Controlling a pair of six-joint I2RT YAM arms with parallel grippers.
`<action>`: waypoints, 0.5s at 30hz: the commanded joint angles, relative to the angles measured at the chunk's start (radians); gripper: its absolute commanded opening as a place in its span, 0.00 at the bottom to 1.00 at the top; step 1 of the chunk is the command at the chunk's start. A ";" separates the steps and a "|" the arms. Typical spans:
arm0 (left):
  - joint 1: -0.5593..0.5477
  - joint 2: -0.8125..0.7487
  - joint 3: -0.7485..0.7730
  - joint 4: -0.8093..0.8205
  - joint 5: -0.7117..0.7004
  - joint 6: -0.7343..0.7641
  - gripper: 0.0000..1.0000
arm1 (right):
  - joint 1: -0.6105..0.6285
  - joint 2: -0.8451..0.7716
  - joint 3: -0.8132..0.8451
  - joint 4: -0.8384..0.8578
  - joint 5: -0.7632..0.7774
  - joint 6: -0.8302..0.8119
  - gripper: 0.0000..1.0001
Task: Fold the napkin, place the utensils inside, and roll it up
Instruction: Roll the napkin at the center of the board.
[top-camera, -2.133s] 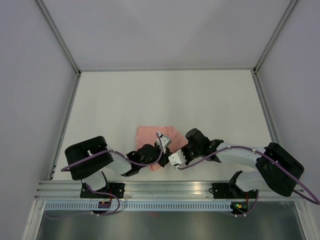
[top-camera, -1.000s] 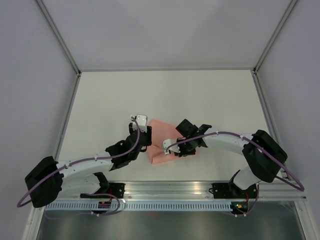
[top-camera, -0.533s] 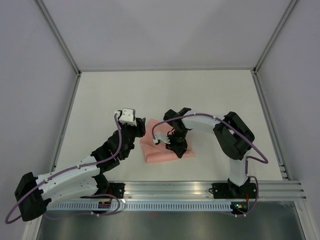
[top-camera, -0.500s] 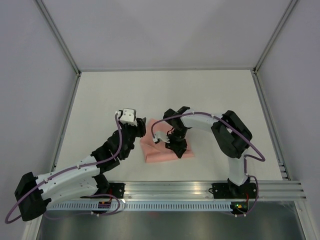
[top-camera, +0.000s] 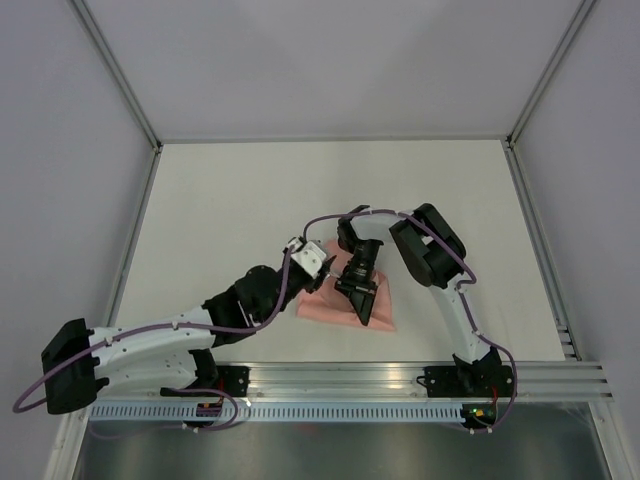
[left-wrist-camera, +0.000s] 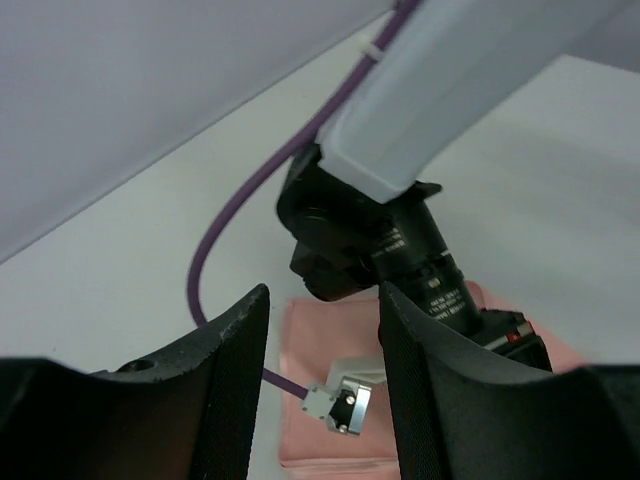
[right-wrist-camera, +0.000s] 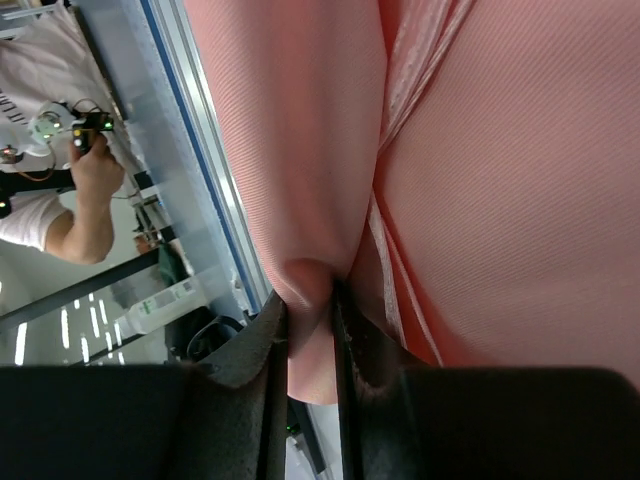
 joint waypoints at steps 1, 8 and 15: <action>-0.059 0.049 0.039 0.004 0.106 0.130 0.53 | -0.006 0.096 0.006 0.169 0.162 -0.070 0.05; -0.142 0.157 0.051 -0.122 0.165 0.152 0.57 | -0.028 0.106 0.019 0.184 0.168 -0.070 0.05; -0.217 0.298 0.071 -0.230 0.200 0.184 0.62 | -0.039 0.108 0.006 0.218 0.184 -0.050 0.05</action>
